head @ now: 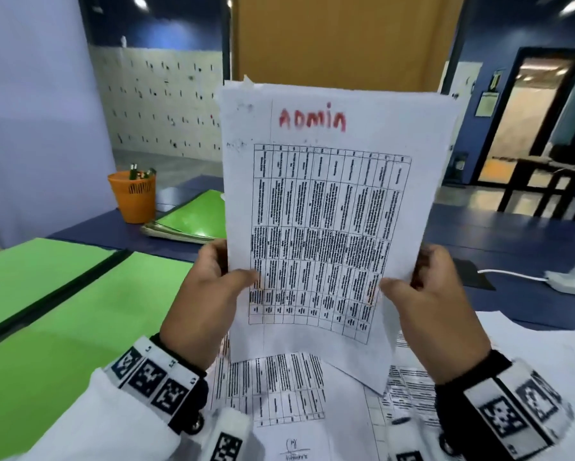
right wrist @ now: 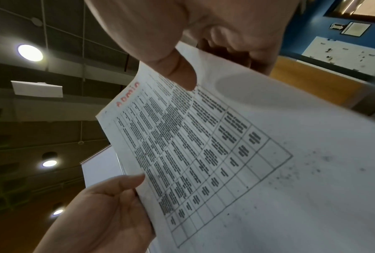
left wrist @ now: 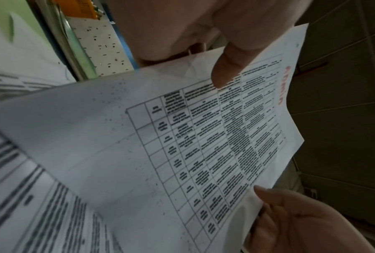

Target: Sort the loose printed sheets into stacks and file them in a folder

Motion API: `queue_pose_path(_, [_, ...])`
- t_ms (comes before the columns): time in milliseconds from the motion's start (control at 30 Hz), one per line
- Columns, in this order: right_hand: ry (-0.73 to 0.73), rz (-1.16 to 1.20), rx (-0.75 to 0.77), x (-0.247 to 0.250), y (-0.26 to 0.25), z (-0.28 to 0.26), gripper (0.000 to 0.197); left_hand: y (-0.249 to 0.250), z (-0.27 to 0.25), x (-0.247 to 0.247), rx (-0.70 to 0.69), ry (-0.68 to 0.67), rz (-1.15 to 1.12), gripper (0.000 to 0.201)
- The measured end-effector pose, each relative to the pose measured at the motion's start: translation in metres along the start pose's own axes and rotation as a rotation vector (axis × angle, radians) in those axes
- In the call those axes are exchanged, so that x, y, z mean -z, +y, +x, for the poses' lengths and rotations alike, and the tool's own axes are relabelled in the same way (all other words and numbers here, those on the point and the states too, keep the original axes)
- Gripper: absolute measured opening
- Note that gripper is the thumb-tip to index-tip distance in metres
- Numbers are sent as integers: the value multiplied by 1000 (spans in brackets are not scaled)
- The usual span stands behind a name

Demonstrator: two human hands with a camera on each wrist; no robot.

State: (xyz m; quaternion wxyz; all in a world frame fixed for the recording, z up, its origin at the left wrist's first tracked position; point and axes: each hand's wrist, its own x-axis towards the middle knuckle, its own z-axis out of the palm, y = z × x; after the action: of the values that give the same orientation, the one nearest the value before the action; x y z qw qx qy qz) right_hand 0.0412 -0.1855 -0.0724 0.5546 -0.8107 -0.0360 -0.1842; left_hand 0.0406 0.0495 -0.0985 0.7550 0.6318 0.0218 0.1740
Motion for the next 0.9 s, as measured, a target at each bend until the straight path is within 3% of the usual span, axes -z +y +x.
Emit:
queue_pose_path(200, [-34, 43, -14, -9, -5, -5, 27, 1, -1, -3, -9, -75, 54, 41])
queue_pose_path(367, [-48, -79, 4, -13, -1, -4, 16, -3, 4, -1, 3, -73, 55, 37])
queue_pose_path(600, [20, -137, 102, -8, -12, -3, 29, 14, -3, 0, -144, -53, 91, 35])
queue_pose_path(700, [48, -121, 176, 4, -27, -1, 21, 27, -3, 3, -206, -64, 16, 32])
queue_pose_path(900, [36, -153, 151, 13, -38, 2, 19, 27, -2, 7, 11, -194, -139, 22])
